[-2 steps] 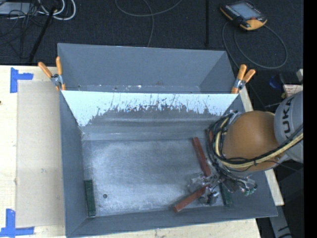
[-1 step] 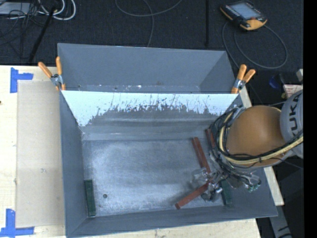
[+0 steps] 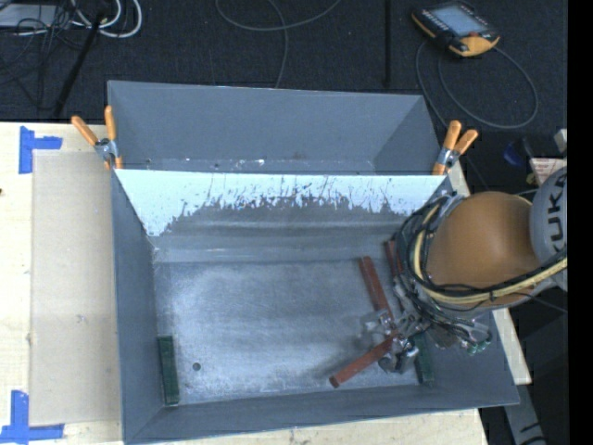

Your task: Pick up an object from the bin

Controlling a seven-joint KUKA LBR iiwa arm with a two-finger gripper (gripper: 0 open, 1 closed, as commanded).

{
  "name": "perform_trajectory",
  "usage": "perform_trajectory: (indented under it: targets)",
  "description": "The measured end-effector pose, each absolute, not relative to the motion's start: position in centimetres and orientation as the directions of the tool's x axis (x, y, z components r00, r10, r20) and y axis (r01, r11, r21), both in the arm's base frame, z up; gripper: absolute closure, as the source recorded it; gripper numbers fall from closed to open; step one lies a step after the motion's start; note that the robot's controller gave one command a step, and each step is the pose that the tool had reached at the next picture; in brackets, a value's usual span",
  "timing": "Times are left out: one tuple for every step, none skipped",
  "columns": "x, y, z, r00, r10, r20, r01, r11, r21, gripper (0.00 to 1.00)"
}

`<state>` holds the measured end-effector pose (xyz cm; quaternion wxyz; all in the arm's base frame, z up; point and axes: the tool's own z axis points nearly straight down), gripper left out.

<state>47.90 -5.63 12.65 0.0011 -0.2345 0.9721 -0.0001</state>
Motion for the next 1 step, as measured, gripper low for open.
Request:
perform_trajectory:
  targets:
    - [47.82,-5.58,13.49,-0.89,-0.456,0.0,-0.456,0.89,0.001,1.0]
